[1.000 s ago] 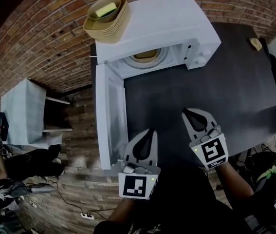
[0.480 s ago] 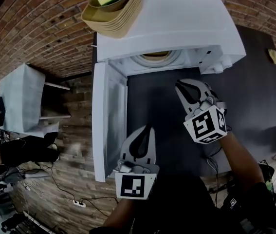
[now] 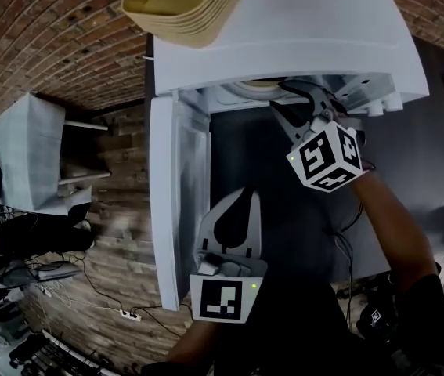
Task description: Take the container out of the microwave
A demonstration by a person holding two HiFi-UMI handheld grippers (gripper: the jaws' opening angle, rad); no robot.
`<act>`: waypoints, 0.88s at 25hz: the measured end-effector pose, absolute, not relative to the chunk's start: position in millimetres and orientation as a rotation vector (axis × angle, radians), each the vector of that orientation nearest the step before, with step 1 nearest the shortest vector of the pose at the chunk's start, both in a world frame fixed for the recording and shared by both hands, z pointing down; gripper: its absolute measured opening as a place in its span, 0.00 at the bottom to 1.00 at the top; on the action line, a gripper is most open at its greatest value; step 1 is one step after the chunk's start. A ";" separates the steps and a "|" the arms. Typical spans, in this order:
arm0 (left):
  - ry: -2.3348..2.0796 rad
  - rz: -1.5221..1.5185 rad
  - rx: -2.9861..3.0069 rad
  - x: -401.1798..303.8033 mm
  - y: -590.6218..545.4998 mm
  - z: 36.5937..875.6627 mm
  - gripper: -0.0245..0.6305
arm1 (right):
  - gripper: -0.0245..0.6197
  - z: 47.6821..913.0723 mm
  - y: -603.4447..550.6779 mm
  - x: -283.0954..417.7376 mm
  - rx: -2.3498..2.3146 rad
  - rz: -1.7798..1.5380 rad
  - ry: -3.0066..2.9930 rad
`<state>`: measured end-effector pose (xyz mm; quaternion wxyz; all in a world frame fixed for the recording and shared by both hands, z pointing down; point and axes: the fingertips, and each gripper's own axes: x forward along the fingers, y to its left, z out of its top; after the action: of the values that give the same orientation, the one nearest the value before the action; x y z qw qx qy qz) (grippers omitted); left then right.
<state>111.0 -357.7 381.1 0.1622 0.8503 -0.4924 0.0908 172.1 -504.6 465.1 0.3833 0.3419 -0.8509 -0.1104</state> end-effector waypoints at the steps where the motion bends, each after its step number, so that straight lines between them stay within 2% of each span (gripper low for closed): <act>1: -1.396 0.263 2.428 112.6 -357.7 382.5 0.05 | 0.33 466.1 -511.8 171.0 0.870 -0.319 -2.155; 15: -1.340 0.319 2.427 111.5 -351.8 398.9 0.05 | 0.36 507.8 -551.2 146.6 0.791 -0.429 -2.072; 17: -1.330 0.337 2.435 112.2 -349.2 399.0 0.05 | 0.18 501.7 -548.6 144.5 0.807 -0.434 -2.089; 22: -1.340 0.349 2.439 110.5 -344.8 397.9 0.05 | 0.15 482.6 -536.4 136.8 0.816 -0.463 -2.143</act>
<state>110.5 -344.8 397.9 0.1678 0.8573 -0.4709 0.1228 136.8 -536.4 482.6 0.3905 0.3213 -0.8432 -0.1823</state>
